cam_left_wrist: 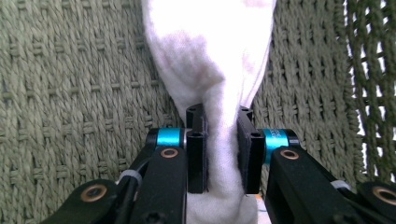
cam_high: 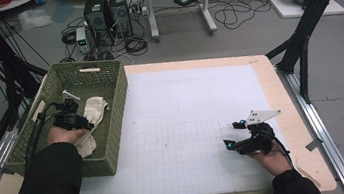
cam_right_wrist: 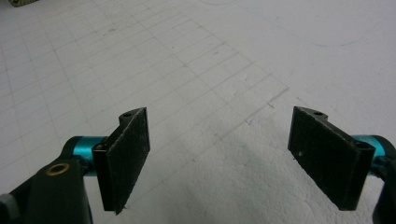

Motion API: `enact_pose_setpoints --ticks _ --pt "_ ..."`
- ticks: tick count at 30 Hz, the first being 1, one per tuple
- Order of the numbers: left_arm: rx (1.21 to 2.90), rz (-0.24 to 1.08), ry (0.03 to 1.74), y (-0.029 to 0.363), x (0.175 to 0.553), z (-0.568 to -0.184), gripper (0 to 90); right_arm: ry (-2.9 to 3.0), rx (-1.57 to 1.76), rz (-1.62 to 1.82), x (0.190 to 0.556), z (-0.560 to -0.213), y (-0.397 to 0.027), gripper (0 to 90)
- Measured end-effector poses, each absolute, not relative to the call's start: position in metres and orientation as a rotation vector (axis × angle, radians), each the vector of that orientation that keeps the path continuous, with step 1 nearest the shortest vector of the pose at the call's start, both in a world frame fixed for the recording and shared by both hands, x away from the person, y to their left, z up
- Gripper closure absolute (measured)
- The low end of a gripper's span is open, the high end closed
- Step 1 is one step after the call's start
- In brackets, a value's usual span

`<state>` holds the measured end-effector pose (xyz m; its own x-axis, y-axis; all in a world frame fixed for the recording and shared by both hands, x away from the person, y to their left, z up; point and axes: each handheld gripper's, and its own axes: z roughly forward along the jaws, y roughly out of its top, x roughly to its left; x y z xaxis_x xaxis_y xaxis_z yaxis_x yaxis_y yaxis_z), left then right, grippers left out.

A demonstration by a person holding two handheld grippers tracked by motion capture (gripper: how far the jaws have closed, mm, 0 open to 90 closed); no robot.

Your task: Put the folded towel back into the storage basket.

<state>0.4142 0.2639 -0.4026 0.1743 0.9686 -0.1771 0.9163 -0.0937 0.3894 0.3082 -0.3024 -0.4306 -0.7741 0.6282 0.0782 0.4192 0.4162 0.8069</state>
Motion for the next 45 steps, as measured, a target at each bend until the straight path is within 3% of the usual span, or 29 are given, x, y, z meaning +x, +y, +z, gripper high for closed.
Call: enact_pose_setpoints --ticks 5,7,10,14,18,21,25,30,35,42,45 --pt "2.055 0.155 1.774 0.263 0.414 -0.404 72.2 2.439 0.915 1.283 0.308 -0.431 -0.302 19.9" --pt "2.051 0.154 1.773 0.264 0.414 -0.402 66.4 2.439 0.914 1.284 0.308 -0.431 -0.302 19.9" --pt "2.026 0.170 1.770 0.268 0.414 -0.395 50.7 2.432 0.917 1.292 0.308 -0.430 -0.303 19.9" --pt "1.932 0.192 1.746 0.278 0.412 -0.379 45.0 2.437 0.916 1.286 0.309 -0.431 -0.302 19.9" --pt "1.897 0.219 1.743 0.280 0.413 -0.376 48.8 2.441 0.913 1.281 0.309 -0.431 -0.301 19.9" --pt "1.970 0.187 1.747 0.277 0.415 -0.385 56.6 2.447 0.908 1.280 0.309 -0.432 -0.300 20.0" --pt "2.053 0.140 1.758 0.272 0.417 -0.398 59.8 2.452 0.910 1.277 0.310 -0.432 -0.299 20.0" --pt "2.074 0.115 1.787 0.270 0.419 -0.403 79.5 2.451 0.900 1.278 0.311 -0.433 -0.299 20.0" --pt "1.997 0.182 1.816 0.270 0.420 -0.399 81.3 2.451 0.908 1.282 0.310 -0.432 -0.299 20.0" --pt "1.755 0.278 1.688 0.269 0.419 -0.386 81.0 2.447 0.900 1.285 0.310 -0.431 -0.299 20.0" --pt "1.753 0.290 1.691 0.267 0.421 -0.390 78.0 2.450 0.897 1.285 0.310 -0.432 -0.297 20.2"
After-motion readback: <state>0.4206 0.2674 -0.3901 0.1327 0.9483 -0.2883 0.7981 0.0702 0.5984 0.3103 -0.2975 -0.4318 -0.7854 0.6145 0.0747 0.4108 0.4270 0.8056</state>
